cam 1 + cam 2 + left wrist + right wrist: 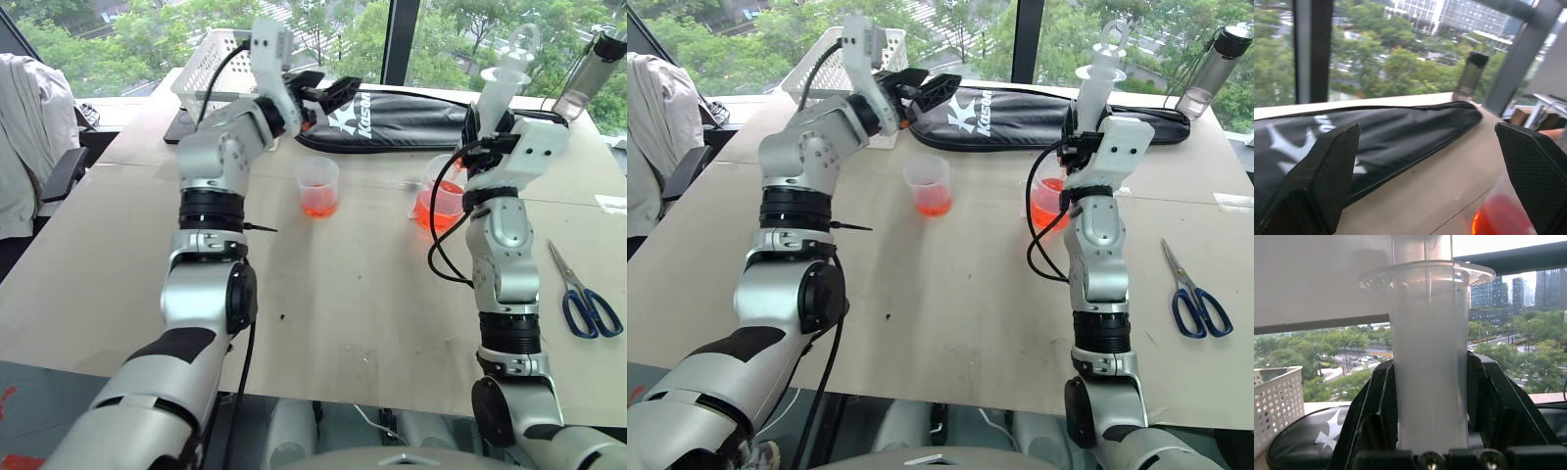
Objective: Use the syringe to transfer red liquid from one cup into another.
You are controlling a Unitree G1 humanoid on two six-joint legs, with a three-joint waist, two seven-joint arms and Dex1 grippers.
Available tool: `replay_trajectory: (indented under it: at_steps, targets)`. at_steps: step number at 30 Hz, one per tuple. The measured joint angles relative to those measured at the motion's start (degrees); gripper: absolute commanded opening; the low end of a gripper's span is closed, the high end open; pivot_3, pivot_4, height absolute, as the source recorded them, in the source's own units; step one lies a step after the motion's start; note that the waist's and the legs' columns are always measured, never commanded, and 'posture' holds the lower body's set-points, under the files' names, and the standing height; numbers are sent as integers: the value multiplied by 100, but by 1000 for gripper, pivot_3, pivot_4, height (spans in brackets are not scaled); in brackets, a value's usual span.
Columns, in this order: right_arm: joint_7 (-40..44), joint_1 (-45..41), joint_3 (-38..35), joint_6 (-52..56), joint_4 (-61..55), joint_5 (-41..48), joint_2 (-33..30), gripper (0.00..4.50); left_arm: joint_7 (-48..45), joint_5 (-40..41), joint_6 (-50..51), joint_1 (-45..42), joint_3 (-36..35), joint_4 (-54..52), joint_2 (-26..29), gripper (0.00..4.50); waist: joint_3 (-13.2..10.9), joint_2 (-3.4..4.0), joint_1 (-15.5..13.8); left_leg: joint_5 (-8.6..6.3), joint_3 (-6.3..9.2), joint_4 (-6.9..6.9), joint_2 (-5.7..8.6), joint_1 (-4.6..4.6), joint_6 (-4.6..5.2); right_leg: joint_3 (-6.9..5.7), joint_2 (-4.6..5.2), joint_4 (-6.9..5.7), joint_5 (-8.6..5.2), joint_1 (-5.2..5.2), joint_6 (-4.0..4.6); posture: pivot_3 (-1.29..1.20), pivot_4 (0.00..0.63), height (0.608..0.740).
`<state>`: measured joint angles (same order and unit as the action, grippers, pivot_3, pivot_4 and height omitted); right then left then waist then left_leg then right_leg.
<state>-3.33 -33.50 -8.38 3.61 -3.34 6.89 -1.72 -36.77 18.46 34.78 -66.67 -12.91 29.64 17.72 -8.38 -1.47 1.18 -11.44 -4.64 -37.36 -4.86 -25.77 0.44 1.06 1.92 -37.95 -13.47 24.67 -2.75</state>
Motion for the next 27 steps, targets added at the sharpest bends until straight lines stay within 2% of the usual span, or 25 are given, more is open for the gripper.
replay_trajectory:
  at_steps: [6,8,12,15,21,27]
  targets:
    - [218,-717,-92,56,119,562,139,1492,477,109,213,413,-180,-576,400,4500,0,2,11,1,-4,2,0,7,-1,5,0,-3,0,1,1,0,150,724]
    - [438,-1170,10,93,289,823,428,1492,644,85,247,733,-247,-770,702,4500,0,3,85,1,-2,4,-1,8,-1,4,-2,-8,1,1,1,0,150,724]
    - [774,-1712,419,-48,762,941,894,1492,853,81,283,1040,-278,-945,912,4500,0,2,103,1,6,5,-2,3,-2,-7,-1,-4,1,1,1,0,150,724]
    - [1051,-1776,811,-304,1454,900,930,1492,985,82,283,1090,-284,-1118,1061,4500,2,-4,49,0,4,0,1,-3,-1,-15,9,2,1,-7,1,0,150,724]
    - [1345,-1777,1119,-1115,2843,773,941,1491,1113,84,323,1281,-277,-1492,1285,4500,2,-5,-17,1,5,2,2,0,-1,-16,9,-2,1,-6,1,0,150,724]
    - [1557,-1779,1299,-1715,3615,721,944,1491,1051,89,465,1374,-184,-1940,1473,4500,2,-4,-15,6,5,4,1,-1,-11,-16,8,0,1,-5,1,0,150,724]
